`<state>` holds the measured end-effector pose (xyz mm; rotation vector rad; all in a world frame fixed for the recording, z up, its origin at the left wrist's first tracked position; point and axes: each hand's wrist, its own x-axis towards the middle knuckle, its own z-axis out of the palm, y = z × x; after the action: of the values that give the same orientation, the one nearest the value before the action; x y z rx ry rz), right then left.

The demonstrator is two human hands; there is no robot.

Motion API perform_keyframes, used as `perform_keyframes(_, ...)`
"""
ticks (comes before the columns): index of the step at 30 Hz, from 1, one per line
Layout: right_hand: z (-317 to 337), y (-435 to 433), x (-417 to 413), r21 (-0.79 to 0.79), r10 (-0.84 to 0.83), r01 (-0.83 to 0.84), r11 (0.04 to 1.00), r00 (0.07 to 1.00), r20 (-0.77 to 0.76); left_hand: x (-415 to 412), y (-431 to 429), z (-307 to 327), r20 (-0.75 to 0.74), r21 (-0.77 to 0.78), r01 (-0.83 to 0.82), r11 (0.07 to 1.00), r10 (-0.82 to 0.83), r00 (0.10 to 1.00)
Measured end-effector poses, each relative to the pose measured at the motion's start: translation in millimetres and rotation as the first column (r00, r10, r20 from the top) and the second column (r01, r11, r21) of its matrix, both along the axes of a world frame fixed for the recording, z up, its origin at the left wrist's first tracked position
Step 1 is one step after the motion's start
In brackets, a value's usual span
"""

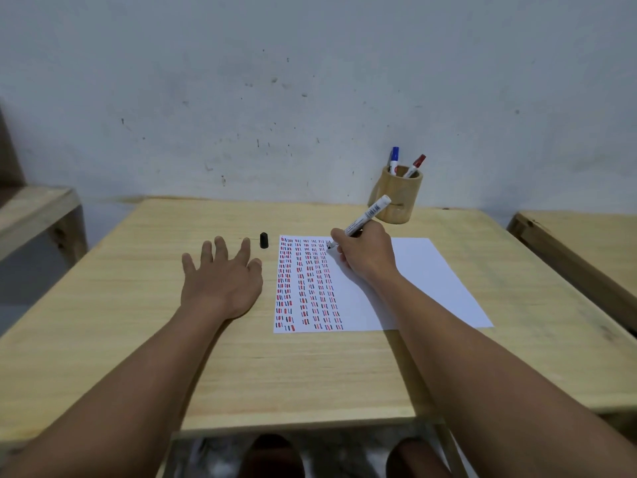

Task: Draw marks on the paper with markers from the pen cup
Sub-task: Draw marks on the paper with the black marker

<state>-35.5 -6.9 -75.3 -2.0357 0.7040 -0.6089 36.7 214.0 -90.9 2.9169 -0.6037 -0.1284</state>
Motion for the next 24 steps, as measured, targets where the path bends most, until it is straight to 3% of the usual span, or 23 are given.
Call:
perform_keyframes(16,1.1,0.2,-1.9,0.04,-0.008,0.008,0.999,1.0,-0.013,-3.5,-1.4,2.9,0.001,-0.047,-0.025,0.999,0.025,1.0)
perform_keyframes(20,6.8,-3.7,0.9,0.134,-0.05,0.042,0.99,0.997,0.057,-4.6,-5.6,13.2,0.066,-0.283,-0.097,0.954,0.12,0.991)
perform_keyframes(22,13.5,-5.0,1.8,0.167,-0.047,0.033,0.985,0.996,0.081,-2.6,-11.6,22.2,0.111,-0.441,-0.06,0.895,0.121,0.986)
perform_keyframes(24,19.5,-5.5,1.3,0.215,-0.031,0.006,0.977,0.993,0.114,2.4,-18.5,26.7,0.132,-0.475,0.018,0.88,0.051,0.99)
